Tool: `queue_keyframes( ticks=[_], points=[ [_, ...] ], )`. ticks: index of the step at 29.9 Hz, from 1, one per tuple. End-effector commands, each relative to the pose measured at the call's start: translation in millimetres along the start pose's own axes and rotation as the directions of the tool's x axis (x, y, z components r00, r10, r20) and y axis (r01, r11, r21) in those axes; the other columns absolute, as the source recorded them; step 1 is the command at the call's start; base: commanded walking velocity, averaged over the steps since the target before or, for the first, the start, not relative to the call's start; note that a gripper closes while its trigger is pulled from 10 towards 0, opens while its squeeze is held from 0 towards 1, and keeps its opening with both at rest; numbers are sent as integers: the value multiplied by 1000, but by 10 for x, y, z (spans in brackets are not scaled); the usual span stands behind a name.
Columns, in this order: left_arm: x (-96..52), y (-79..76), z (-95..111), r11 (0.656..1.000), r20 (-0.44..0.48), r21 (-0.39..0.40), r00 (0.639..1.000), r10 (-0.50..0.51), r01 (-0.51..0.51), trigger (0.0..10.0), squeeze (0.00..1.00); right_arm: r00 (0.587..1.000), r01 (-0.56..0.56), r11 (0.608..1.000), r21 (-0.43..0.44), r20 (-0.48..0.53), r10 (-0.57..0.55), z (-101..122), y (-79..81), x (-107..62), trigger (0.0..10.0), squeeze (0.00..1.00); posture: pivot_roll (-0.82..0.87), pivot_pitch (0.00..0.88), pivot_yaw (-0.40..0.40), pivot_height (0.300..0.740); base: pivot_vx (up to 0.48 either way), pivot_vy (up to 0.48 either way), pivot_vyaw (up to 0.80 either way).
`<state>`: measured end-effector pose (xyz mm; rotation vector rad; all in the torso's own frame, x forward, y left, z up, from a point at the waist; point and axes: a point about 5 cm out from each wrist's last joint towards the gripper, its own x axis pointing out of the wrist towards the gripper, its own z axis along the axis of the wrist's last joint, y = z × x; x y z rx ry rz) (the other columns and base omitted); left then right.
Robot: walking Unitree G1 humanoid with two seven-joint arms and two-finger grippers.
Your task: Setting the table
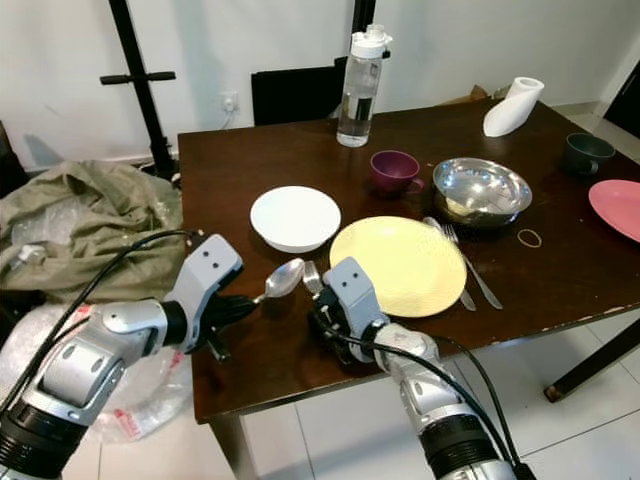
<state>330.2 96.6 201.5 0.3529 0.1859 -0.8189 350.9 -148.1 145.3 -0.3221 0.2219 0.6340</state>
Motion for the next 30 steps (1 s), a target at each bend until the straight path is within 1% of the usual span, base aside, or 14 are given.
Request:
queue_keyframes(
  ticks=[1,4,10,16,17,18,19,21,22,24,25,26,27,30],
  points=[
    [5,-31,-61,1000,-22,-8,1000,-9,9,10000,0,987,-48,993,111,-149,64,-381,160,-10,0,0,-6,190,119,740,0,0,0],
    [5,-31,-61,1000,-23,-8,1000,-9,8,10000,0,988,-58,991,123,-135,75,-350,173,-7,0,0,-6,190,119,740,0,0,0],
    [7,-29,-64,1000,-24,-6,1000,-7,7,10000,0,994,-107,985,138,-23,111,-82,259,35,0,0,-4,189,121,740,0,0,0],
    [5,-6,-46,1000,-12,-14,1000,17,-17,10000,0,997,-74,989,130,41,69,44,231,36,0,0,-2,186,118,740,0,0,0],
    [-3,21,-19,999,4,-32,999,38,-38,10000,0,997,-46,990,133,64,38,91,201,29,0,0,-2,186,118,740,0,0,0],
    [-28,79,71,995,58,-77,996,72,-68,10000,0,995,-13,990,138,99,-1,170,166,12,0,0,-3,184,118,740,0,0,0],
    [-28,79,71,995,58,-77,996,72,-68,10000,0,995,-13,990,138,99,-1,170,166,12,0,0,-3,184,118,740,0,0,0],
    [-118,212,279,975,172,-192,974,145,-111,10000,0,985,42,987,154,162,-67,314,110,-30,0,0,0,182,117,740,0,0,0],
    [-118,212,279,975,172,-192,974,145,-111,10000,0,985,42,987,154,162,-67,314,110,-30,0,0,0,182,117,740,0,0,0],
    [-233,324,434,957,243,-259,950,195,-130,10000,0,969,108,979,174,203,-143,406,70,-64,0,0,7,177,116,740,0,0,0],
    [-293,366,494,950,268,-280,939,215,-138,10000,0,959,143,973,181,219,-182,435,58,-82,7020,0,11,176,115,740,0,0,0],
    [-339,395,536,944,286,-296,930,231,-144,10000,0,950,169,967,190,229,-211,454,48,-95,9725,0,11,176,115,740,0,0,0],
    [-385,423,563,939,298,-311,922,245,-149,10000,0,944,179,962,205,241,-227,474,48,-109,10000,0,14,175,115,740,0,0,0],
    [-452,472,570,930,298,-322,913,278,-178,10000,0,922,221,946,238,267,-282,516,31,-150,10000,0,16,172,113,740,0,0,0]
  ],
)
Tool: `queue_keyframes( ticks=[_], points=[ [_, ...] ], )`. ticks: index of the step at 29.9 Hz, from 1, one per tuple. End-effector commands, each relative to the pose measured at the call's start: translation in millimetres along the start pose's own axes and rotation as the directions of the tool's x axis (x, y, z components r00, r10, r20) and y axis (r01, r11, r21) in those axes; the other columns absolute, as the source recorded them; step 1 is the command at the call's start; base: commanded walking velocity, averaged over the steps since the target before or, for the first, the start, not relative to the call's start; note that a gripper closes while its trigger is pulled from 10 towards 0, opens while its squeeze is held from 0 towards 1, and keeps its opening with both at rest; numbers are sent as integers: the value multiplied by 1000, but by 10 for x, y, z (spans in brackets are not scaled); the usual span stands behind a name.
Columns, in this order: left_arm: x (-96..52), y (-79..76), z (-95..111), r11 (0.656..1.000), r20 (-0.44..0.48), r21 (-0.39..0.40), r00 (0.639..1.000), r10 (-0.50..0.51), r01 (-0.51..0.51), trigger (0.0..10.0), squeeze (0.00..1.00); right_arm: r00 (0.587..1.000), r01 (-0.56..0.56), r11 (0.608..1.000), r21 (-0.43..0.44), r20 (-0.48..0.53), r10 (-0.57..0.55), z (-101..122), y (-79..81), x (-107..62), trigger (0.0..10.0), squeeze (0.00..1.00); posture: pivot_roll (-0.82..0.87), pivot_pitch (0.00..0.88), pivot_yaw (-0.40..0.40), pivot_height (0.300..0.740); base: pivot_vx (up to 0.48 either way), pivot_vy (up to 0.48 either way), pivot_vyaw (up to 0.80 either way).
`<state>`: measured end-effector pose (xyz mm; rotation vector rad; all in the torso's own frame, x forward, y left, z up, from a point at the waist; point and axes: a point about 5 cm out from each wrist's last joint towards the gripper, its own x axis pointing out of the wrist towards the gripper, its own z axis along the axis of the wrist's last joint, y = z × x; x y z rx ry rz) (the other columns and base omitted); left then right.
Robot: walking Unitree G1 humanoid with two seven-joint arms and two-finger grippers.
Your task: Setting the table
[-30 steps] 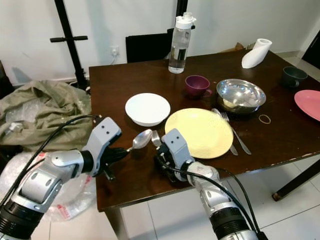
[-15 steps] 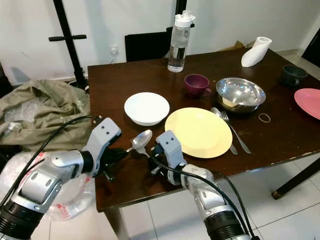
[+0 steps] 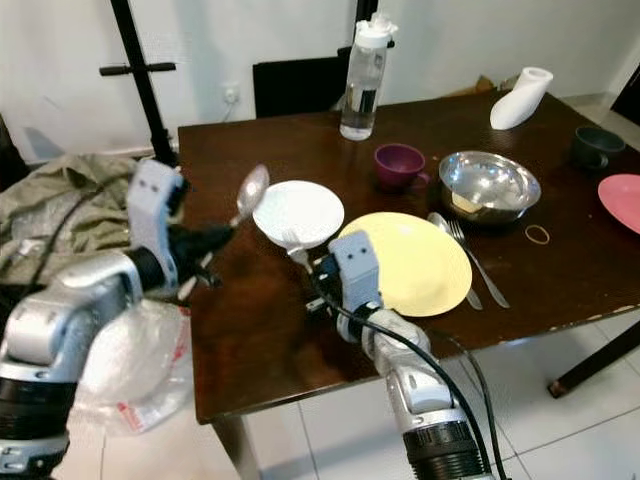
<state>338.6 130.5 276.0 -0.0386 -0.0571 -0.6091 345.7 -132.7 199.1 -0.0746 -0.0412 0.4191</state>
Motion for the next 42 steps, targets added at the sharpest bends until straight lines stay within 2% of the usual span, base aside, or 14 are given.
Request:
queue_keyframes(
  ticks=[1,5,7,8,10,11,12,13,14,16,20,21,28,42],
  points=[
    [-47,27,31,1000,6,-6,1000,14,-14,10000,0,1000,28,999,20,8,-29,-22,-9,-39,10000,0,16,172,113,740,0,0,0],
    [-117,101,-71,995,-40,22,994,98,-98,10000,0,993,108,993,54,52,-110,45,-38,-114,10000,0,26,164,105,740,0,0,0],
    [-211,116,-338,984,-139,95,976,165,-153,10000,0,975,200,976,90,77,-207,65,-63,-228,10000,0,27,162,104,740,0,0,0],
    [-211,116,-338,984,-139,95,976,165,-153,10000,0,975,200,976,90,77,-207,65,-63,-228,10000,0,27,162,104,740,0,0,0],
    [-296,64,-562,975,-179,137,963,201,-178,10000,0,951,283,955,91,100,-292,41,-86,-385,10000,0,31,157,103,740,0,0,0],
    [-296,64,-562,975,-179,137,963,201,-178,10000,0,951,283,955,91,100,-292,41,-86,-385,10000,0,31,157,103,740,0,0,0],
    [-331,27,-645,974,-179,109,960,217,-200,10000,0,932,334,937,107,110,-345,25,-100,-480,10000,0,26,156,103,740,0,0,0],
    [-331,27,-645,974,-179,109,960,217,-200,10000,0,932,334,937,107,110,-345,25,-100,-480,10000,0,26,156,103,740,0,0,0],
    [-356,3,-723,968,-177,97,953,244,-230,10000,0,913,375,920,110,124,-387,21,-114,-565,10000,0,21,155,106,740,0,0,0],
    [-370,-9,-778,962,-173,76,947,270,-260,10000,0,899,404,908,110,135,-416,23,-125,-624,10000,0,18,154,108,740,0,0,0],
    [-374,-13,-821,955,-171,57,940,296,-290,10000,0,890,419,901,114,144,-433,30,-129,-664,10000,0,18,154,108,740,0,0,0],
    [-360,-53,-905,945,-162,43,932,325,-323,10000,0,893,403,907,124,161,-419,29,-91,-702,10000,0,5,145,104,740,0,0,0],
    [-333,-126,-947,945,-153,45,932,328,-325,10000,0,909,372,918,138,146,-390,-12,-38,-720,10000,0,7,143,98,740,0,0,0],
    [-296,-175,-954,938,-132,77,929,345,-337,10000,0,906,389,904,180,102,-410,-99,-24,-725,10000,0,7,140,105,740,-64,0,0]
  ],
)
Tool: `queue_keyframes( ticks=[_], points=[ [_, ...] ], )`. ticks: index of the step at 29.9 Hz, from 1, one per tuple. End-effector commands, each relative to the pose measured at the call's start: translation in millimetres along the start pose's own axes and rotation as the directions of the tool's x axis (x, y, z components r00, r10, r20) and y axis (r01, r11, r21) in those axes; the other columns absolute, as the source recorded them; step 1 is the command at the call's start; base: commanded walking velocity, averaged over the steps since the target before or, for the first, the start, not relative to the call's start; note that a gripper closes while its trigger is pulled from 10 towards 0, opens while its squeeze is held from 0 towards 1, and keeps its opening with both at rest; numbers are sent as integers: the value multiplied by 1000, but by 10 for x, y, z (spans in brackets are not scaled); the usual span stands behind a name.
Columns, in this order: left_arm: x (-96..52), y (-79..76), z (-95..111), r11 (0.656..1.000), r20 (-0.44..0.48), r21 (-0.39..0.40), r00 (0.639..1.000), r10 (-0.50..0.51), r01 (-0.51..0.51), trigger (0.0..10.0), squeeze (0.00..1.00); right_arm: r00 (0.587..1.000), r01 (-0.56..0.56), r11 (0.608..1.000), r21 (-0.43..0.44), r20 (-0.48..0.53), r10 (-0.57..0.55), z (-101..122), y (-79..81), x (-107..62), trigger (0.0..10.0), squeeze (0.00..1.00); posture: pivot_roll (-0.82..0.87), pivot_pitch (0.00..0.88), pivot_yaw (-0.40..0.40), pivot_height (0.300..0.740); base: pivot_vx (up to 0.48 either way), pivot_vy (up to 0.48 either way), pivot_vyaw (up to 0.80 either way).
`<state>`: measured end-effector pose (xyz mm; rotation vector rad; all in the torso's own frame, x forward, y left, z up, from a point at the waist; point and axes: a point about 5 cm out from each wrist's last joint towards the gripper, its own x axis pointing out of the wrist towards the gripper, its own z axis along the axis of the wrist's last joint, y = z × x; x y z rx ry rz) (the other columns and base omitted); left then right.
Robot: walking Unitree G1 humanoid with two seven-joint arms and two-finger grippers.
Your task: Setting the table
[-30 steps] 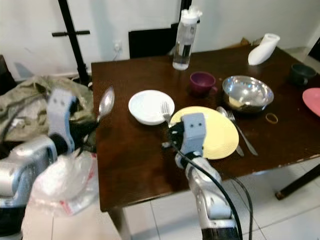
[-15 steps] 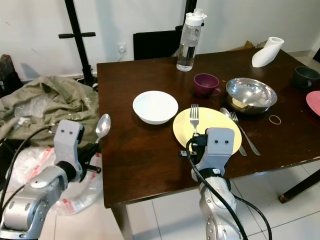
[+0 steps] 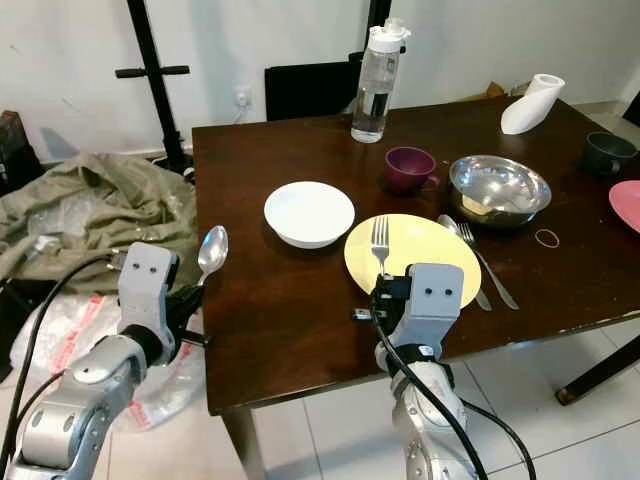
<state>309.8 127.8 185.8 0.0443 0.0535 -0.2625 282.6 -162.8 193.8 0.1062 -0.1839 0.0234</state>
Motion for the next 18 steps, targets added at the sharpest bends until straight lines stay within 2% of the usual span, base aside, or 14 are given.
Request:
queue_keyframes(
  ticks=[1,18],
  points=[
    [-7,-6,-65,1000,-16,4,1000,6,-6,10000,0,1000,11,1000,13,-28,-11,-65,-19,-26,10000,0,9,140,105,740,-319,0,0],
    [0,-6,-74,1000,-6,4,1000,16,-16,10000,0,999,0,1000,18,-38,0,-92,2,-23,10000,0,9,135,107,740,-334,0,0]
  ],
)
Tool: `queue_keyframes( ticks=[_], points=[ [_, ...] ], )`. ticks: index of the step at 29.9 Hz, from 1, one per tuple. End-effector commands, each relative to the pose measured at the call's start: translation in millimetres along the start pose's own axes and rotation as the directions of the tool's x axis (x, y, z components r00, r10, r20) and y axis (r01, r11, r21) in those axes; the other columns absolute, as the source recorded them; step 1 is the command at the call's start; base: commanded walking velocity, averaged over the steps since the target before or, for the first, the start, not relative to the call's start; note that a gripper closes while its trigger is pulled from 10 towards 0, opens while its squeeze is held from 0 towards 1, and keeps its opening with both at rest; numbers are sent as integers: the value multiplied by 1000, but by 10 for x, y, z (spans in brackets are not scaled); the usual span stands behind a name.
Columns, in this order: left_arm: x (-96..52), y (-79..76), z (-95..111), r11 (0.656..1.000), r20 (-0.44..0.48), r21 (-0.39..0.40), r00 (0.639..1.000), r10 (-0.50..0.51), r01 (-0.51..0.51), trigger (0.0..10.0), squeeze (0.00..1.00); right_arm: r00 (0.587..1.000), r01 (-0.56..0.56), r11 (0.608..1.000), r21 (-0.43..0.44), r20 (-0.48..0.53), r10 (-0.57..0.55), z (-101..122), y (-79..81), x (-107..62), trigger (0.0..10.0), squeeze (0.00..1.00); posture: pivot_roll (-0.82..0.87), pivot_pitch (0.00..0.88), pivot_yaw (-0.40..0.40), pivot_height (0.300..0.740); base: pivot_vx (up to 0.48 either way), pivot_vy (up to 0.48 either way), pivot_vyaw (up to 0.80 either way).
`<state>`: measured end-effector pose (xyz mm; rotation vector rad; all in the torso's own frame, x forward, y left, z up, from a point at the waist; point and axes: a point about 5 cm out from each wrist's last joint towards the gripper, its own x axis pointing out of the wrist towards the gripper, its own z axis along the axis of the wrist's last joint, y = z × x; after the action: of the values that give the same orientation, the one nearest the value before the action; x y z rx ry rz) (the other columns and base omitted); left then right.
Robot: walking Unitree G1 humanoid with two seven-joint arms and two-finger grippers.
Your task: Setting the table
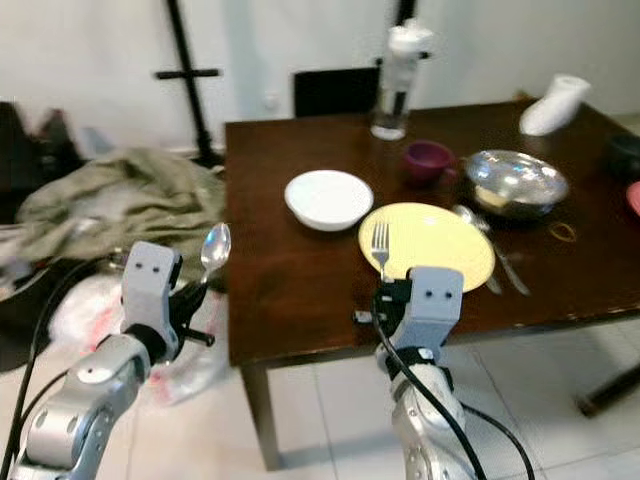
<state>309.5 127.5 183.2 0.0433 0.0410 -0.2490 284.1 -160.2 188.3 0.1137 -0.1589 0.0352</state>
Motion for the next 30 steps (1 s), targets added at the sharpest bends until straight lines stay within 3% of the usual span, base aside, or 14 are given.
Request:
queue_keyframes(
  ticks=[1,30],
  points=[
    [0,-1,-47,1000,-18,4,1000,3,-3,10000,0,1000,10,1000,9,-13,-10,-33,-18,-27,10000,0,9,135,107,740,-337,0,0],
    [18,11,-59,1000,-24,-3,1000,6,-6,10000,0,1000,3,1000,22,-19,-2,-39,-12,-34,10000,0,8,136,111,740,-335,0,0]
  ],
)
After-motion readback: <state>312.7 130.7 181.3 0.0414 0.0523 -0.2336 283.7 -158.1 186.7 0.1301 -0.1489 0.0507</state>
